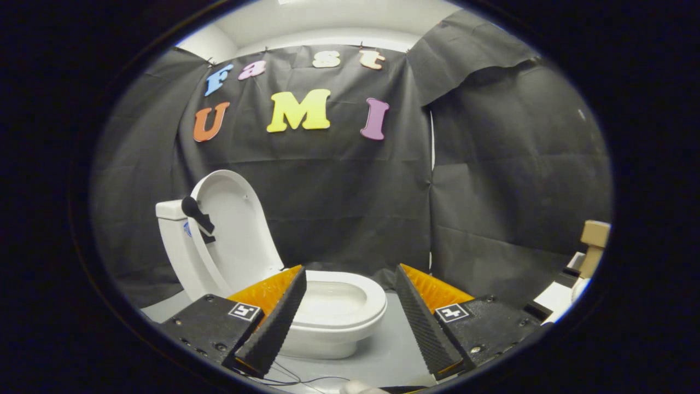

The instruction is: Open the toilet lid.

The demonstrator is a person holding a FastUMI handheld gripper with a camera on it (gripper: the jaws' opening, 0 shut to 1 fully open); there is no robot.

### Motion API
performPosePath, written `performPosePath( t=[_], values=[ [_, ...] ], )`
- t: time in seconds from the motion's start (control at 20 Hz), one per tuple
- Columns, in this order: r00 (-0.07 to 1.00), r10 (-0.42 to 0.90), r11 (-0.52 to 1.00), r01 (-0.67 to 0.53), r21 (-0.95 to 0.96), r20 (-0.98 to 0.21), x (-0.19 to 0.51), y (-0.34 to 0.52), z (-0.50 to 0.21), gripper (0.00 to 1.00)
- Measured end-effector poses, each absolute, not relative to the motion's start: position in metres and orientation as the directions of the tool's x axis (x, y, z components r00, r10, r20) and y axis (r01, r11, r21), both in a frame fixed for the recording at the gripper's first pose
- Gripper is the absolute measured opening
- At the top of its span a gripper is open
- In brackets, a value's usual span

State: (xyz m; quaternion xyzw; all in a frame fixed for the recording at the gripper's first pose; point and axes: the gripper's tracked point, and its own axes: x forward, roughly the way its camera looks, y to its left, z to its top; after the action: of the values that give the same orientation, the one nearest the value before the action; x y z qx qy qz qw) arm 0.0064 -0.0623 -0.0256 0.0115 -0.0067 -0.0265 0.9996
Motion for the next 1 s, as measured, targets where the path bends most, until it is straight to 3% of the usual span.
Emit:
performPosePath(
  t=[1.0],
  values=[
    [0.998, -0.069, 0.997, 0.068, 0.040, 0.004, 0.007, -0.076, -0.008, 1.00]
  ],
)
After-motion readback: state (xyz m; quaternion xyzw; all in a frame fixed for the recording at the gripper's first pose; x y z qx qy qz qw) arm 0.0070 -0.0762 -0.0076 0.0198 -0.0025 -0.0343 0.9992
